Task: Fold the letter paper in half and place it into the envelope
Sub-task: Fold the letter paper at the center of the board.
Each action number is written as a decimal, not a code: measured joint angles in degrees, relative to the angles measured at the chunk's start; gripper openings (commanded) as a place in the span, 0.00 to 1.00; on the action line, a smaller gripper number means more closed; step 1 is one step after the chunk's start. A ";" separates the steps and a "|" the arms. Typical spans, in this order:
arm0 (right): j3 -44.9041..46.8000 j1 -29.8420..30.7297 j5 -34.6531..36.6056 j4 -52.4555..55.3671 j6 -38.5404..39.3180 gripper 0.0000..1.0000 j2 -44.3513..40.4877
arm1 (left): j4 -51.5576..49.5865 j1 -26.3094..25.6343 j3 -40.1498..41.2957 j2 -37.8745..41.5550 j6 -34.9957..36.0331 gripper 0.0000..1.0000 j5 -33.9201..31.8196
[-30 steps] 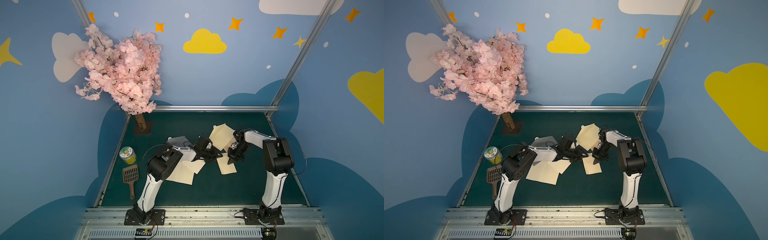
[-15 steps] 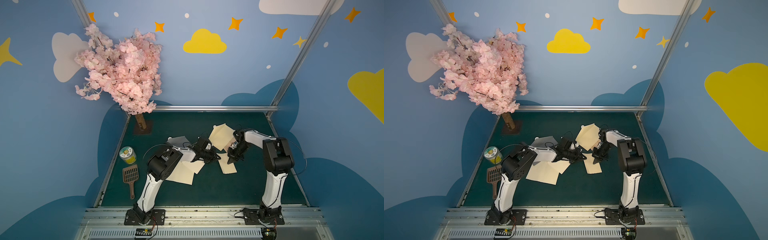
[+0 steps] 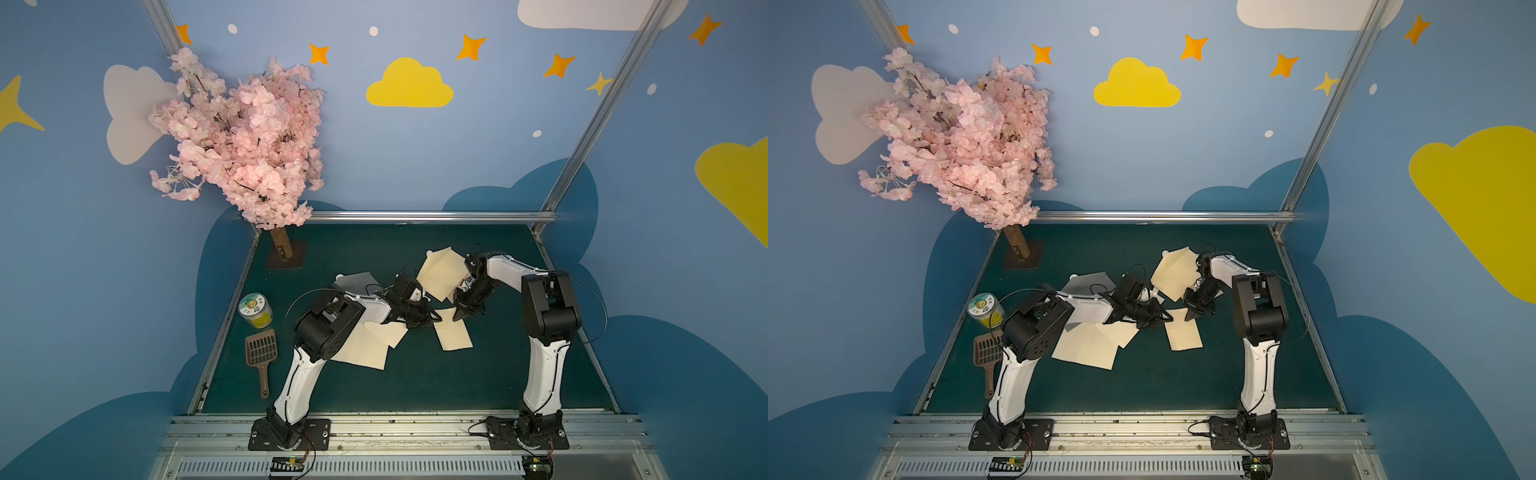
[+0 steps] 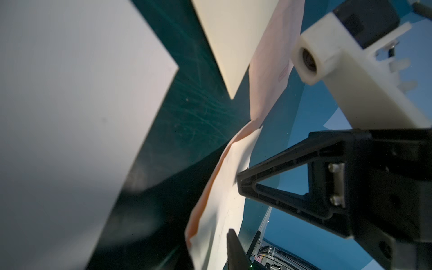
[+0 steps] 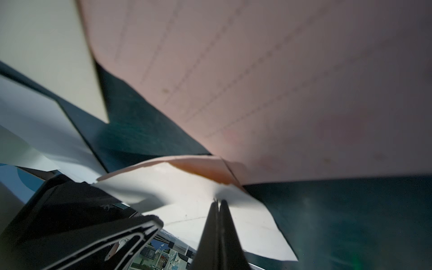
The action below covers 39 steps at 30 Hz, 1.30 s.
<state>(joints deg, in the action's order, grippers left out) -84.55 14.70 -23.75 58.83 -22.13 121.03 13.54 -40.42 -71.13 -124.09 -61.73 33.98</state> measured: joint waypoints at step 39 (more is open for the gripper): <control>-2.45 -0.09 -0.28 2.54 -2.29 0.00 1.99 | 9.14 -9.77 9.33 4.55 -13.27 0.20 -12.20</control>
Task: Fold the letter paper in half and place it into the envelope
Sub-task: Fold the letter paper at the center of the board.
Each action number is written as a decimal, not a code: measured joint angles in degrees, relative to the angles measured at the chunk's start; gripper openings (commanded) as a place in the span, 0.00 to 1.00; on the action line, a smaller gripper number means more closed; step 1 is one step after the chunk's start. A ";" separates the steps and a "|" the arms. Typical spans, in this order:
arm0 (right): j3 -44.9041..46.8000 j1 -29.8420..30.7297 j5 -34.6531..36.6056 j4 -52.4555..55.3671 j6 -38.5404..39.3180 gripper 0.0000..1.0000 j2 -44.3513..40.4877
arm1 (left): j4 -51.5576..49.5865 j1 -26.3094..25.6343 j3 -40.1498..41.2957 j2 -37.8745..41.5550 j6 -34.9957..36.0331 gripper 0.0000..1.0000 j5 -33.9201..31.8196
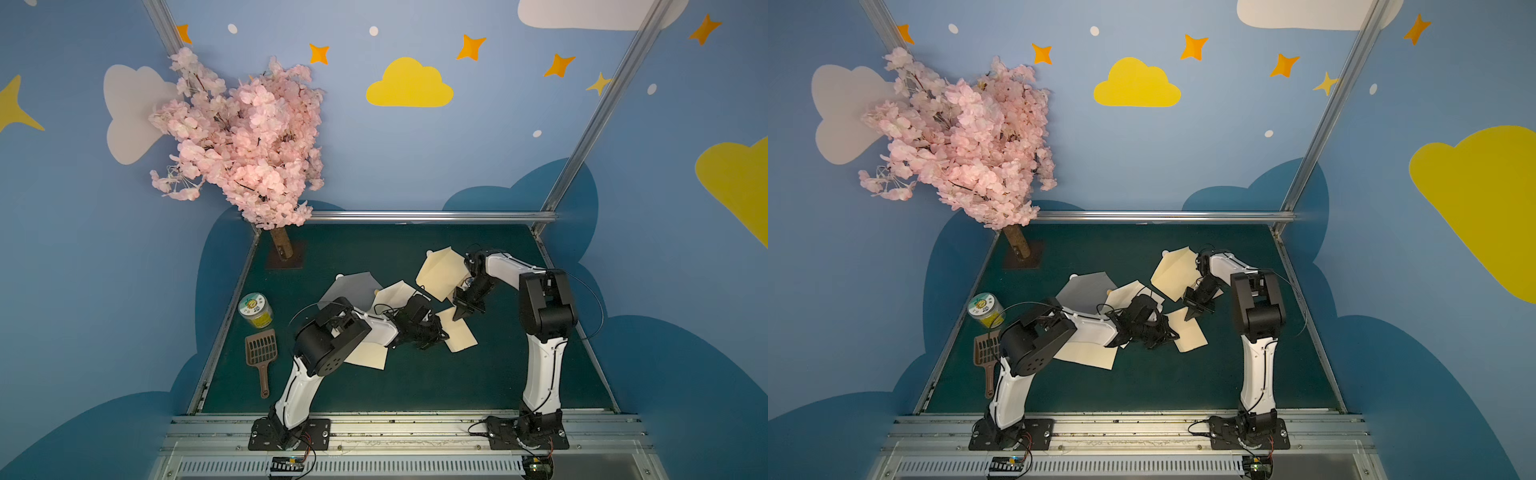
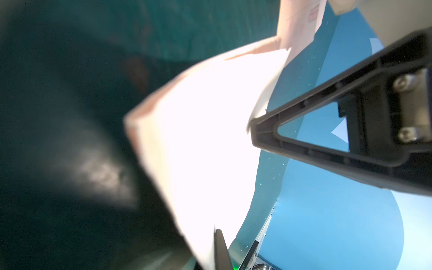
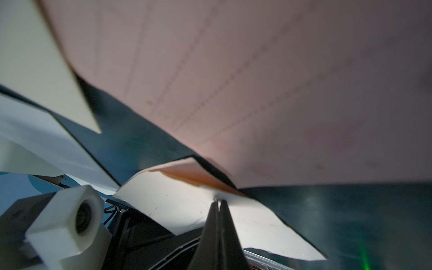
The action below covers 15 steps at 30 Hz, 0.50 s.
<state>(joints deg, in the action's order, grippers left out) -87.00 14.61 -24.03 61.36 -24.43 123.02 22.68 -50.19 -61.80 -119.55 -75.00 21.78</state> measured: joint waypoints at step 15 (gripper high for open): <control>-0.02 -0.24 -0.50 0.02 -0.24 0.00 0.17 | 3.32 -3.17 0.48 -0.79 -4.37 0.03 -0.87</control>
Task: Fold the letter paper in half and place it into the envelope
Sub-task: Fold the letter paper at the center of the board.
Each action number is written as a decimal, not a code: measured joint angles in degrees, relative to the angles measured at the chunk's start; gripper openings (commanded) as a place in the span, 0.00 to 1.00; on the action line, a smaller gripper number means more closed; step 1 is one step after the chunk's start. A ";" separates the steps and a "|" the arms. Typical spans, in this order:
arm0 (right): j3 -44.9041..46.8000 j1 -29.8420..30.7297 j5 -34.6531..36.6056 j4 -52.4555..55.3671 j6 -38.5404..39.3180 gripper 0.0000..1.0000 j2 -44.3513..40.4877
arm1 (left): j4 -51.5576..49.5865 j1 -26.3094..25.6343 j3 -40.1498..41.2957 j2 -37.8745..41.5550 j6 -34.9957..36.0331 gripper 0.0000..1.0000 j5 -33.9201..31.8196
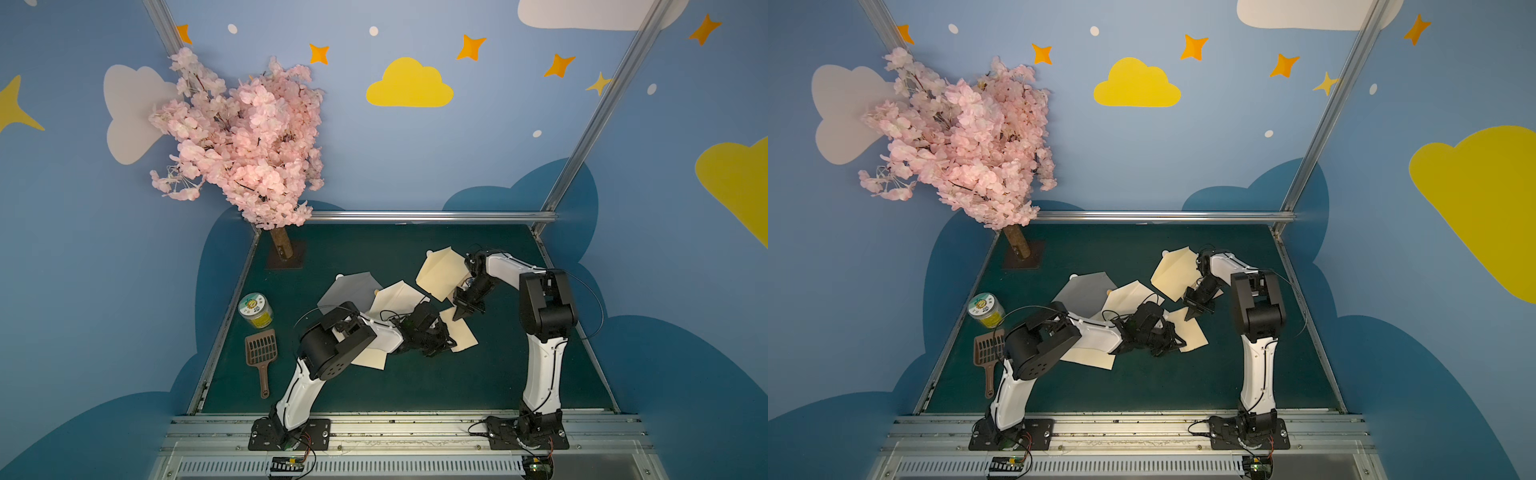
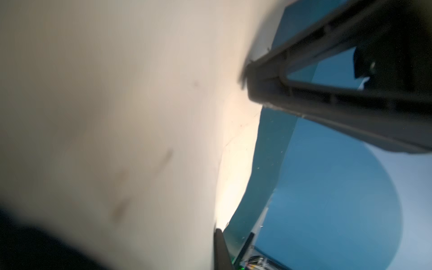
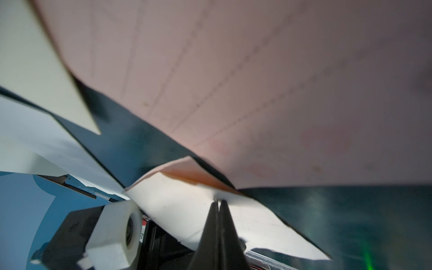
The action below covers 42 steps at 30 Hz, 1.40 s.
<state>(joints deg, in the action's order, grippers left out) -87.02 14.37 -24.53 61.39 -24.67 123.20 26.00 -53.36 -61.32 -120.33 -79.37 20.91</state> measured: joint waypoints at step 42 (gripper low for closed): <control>9.64 5.11 -6.47 -0.92 8.48 0.87 -28.46 | -60.76 14.49 -16.04 14.95 75.82 0.04 36.94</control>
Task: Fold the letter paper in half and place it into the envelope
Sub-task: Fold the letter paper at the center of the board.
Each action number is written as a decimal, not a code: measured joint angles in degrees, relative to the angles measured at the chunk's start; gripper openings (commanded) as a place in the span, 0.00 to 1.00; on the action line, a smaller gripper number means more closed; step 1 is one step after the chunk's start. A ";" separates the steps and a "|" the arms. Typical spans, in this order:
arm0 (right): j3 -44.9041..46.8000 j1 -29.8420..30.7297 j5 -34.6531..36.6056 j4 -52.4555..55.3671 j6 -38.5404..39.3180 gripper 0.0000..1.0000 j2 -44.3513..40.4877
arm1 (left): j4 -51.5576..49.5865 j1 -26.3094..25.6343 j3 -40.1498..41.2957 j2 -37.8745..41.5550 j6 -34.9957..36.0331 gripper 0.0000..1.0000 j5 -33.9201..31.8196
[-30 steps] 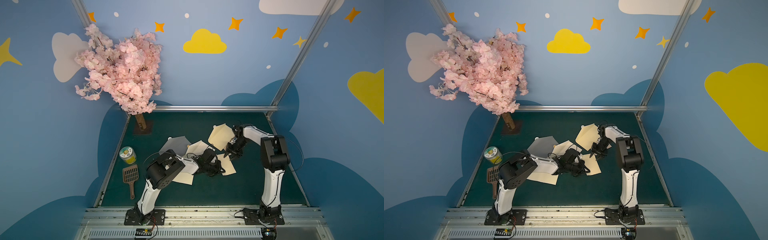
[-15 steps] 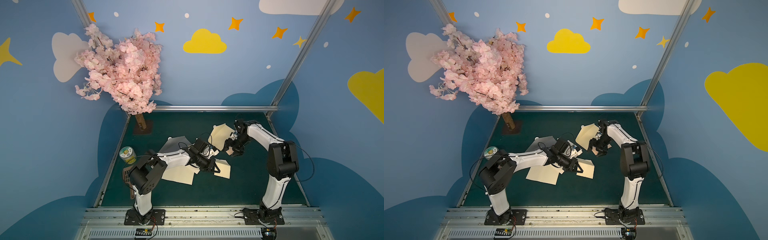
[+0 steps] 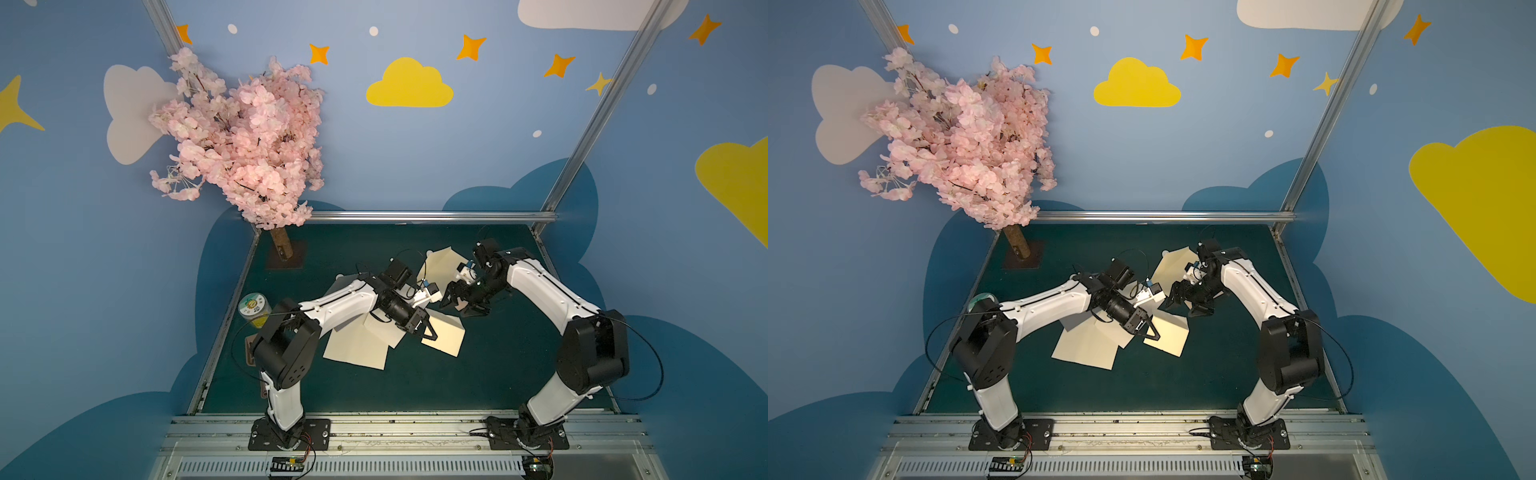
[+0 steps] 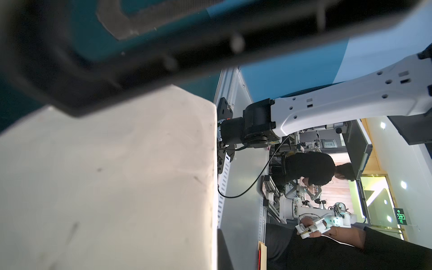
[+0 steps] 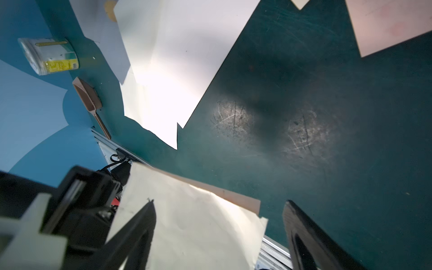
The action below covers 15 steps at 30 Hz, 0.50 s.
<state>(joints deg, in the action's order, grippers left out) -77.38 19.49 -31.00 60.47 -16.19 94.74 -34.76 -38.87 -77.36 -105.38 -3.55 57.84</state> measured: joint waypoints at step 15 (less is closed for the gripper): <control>5.51 1.01 -9.53 -4.46 5.11 0.82 -3.39 | -16.28 2.64 -8.00 -6.05 13.44 0.03 4.22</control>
<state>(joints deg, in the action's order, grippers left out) -71.88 20.49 -40.53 56.01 -11.07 91.35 -51.05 -36.23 -85.36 -111.44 9.89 62.06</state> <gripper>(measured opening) 0.834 0.050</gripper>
